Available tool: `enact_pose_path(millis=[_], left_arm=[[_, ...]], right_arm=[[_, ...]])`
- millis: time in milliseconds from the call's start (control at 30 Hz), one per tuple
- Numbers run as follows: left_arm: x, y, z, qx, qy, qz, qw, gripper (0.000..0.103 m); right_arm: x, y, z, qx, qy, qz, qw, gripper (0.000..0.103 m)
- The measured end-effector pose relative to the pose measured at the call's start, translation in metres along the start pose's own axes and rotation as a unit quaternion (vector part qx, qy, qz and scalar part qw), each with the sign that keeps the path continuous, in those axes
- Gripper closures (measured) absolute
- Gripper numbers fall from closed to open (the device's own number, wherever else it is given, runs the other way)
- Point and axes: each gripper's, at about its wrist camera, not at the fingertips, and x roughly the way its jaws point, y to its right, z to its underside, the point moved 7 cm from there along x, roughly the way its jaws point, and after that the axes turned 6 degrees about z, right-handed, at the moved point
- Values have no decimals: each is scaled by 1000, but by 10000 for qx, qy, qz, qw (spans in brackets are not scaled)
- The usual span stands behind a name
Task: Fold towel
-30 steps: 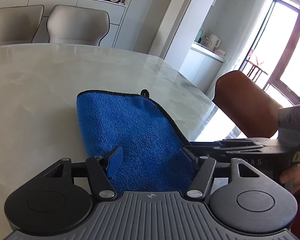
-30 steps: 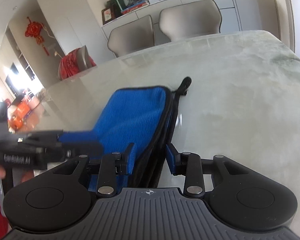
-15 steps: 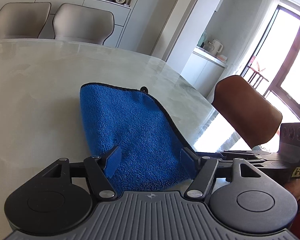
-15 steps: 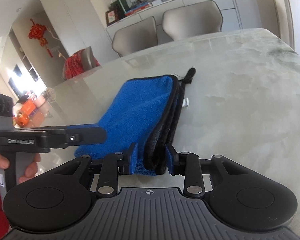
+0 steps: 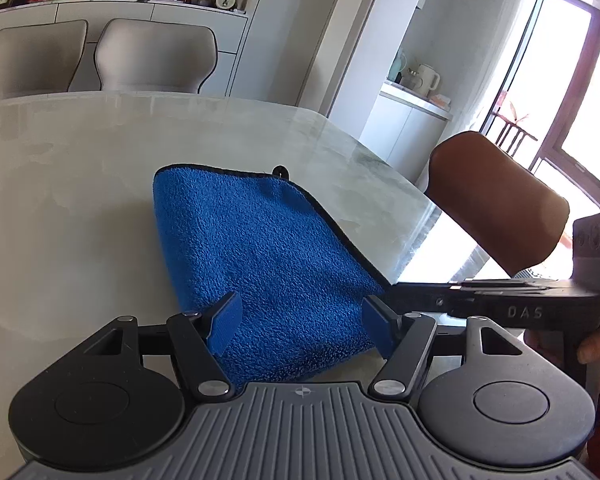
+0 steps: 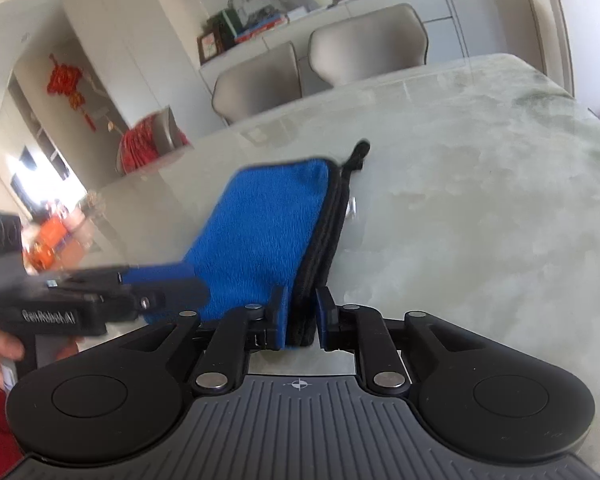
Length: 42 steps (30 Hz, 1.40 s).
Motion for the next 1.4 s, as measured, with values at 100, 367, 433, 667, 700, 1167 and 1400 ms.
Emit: enact_pose_path(millis=[100, 367, 433, 667, 700, 1167, 1400], left_arm=[[-4, 3, -1, -51, 16, 73, 10000, 33], [0, 4, 9, 46, -54, 11, 10000, 33], [-3, 5, 8, 98, 27, -50, 9999, 32], [-37, 17, 8, 270, 620, -711, 9952, 23], [-43, 20, 9, 303, 721, -797, 9937, 22], [-116, 49, 69, 408, 1353, -1983, 9699, 9], [-131, 62, 97, 235, 1354, -2056, 9689, 6]], right_arm=[[-10, -13, -2, -149, 136, -269, 9994, 86], [10, -19, 16, -187, -349, -292, 9988, 88], [3, -21, 15, -220, -178, -283, 9992, 85], [-36, -33, 11, -540, 517, 482, 9960, 66], [-43, -37, 13, -689, 611, 757, 9929, 64], [-109, -85, 60, -1033, 1598, 1981, 9615, 2], [-114, -86, 92, -1148, 1527, 2321, 9537, 1]])
